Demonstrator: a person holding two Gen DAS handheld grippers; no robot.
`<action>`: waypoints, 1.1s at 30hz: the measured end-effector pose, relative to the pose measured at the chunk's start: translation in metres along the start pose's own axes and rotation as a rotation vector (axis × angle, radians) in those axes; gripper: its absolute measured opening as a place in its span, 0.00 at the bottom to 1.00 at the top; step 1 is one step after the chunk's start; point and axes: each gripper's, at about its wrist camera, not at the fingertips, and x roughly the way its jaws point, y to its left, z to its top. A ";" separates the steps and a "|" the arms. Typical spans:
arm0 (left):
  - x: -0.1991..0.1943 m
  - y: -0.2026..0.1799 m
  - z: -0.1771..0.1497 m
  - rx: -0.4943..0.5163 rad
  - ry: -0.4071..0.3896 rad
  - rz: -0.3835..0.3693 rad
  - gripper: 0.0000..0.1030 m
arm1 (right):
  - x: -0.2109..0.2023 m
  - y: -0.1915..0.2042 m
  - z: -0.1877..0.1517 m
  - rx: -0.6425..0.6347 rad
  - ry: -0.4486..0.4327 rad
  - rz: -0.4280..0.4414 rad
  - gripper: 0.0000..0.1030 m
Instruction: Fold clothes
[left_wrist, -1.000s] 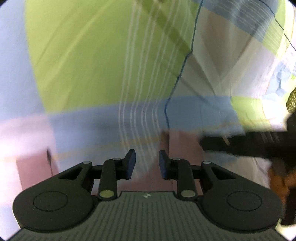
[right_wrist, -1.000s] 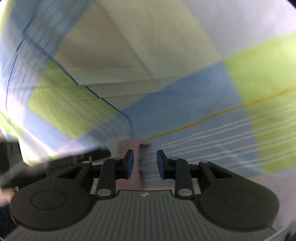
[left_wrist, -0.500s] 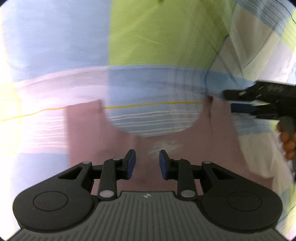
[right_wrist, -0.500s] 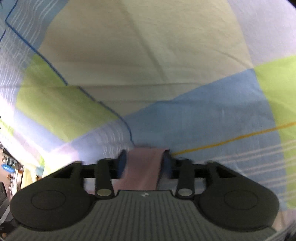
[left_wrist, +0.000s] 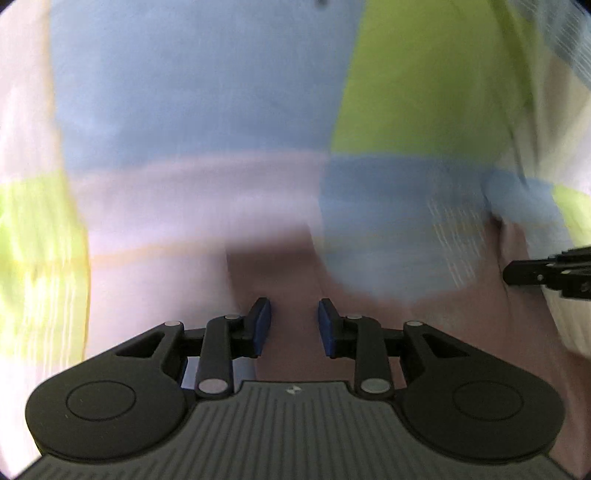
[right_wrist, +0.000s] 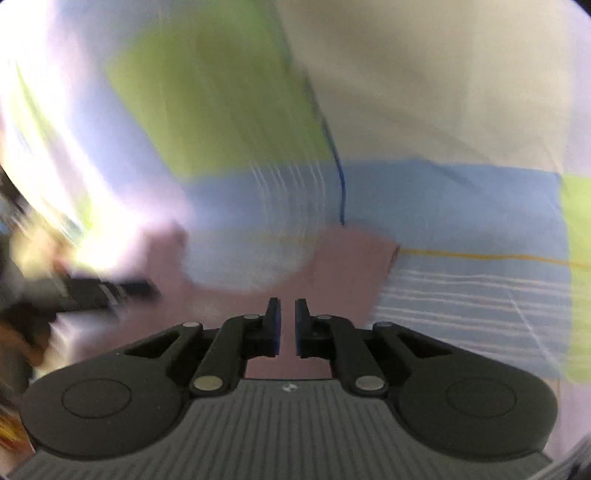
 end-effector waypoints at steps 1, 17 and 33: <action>0.003 0.002 0.010 0.000 -0.018 0.009 0.33 | 0.008 -0.007 0.007 0.023 -0.055 -0.045 0.00; -0.108 -0.013 -0.122 0.074 0.078 0.073 0.35 | -0.121 0.038 -0.118 -0.163 -0.047 -0.109 0.16; -0.128 -0.023 -0.196 0.122 0.119 0.100 0.37 | -0.157 0.073 -0.230 -0.265 0.037 -0.254 0.17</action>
